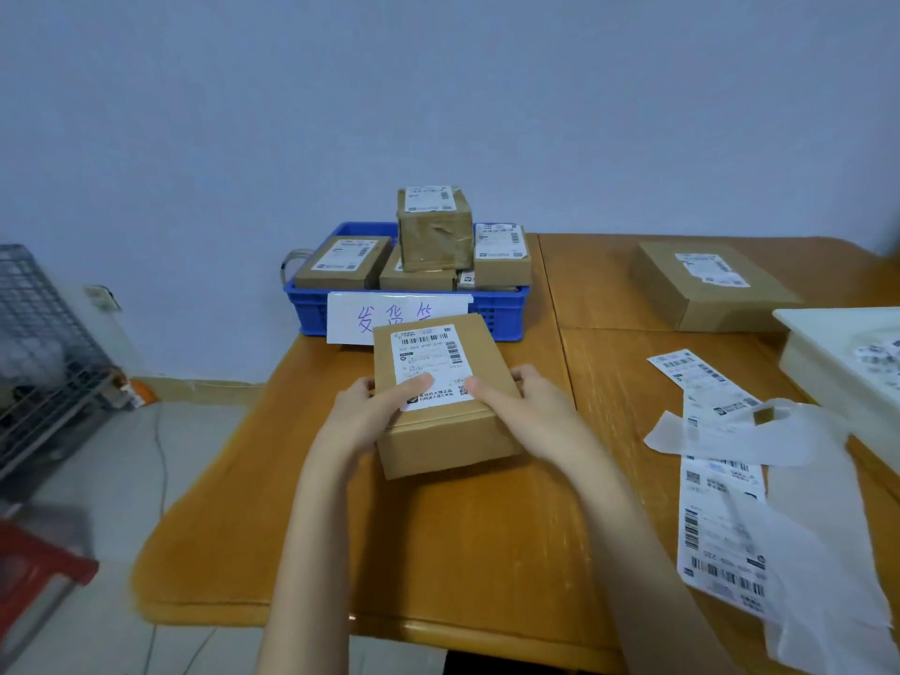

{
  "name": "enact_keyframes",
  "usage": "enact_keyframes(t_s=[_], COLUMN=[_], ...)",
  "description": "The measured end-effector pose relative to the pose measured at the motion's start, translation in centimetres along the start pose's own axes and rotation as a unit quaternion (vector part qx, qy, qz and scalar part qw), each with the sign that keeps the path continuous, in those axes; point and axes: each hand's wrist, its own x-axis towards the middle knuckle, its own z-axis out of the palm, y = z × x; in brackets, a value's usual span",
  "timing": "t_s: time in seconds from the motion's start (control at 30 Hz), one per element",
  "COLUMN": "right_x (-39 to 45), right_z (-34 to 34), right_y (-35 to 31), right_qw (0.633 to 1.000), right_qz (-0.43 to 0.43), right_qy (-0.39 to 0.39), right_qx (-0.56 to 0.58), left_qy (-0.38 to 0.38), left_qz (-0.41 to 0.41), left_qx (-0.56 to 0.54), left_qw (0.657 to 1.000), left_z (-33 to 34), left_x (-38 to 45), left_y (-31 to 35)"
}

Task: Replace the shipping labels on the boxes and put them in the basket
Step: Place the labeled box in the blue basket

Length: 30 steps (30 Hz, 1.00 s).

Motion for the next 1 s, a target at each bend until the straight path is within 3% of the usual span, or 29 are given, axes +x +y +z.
enact_keyframes(t_s=[0.3,0.53,1.0], right_x=[5.1,10.0,17.4], right_z=[3.1,4.5,-3.6], right_y=[-1.6,-6.6,-22.4], right_qw=[0.996,0.986,0.983], right_qz=[-0.009,-0.049,0.033], right_qy=[-0.051,-0.101,-0.12], right_qx=[0.069,0.121,0.135], left_qy=[0.044,0.091,0.058], left_qz=[0.012,0.024,-0.035], left_qx=[0.03,0.055,0.003], left_qw=[0.998,0.994,0.998], left_z=[-3.7,-9.3,-12.5], left_x=[3.2,6.2,11.5], left_y=[1.6,6.3,24.2])
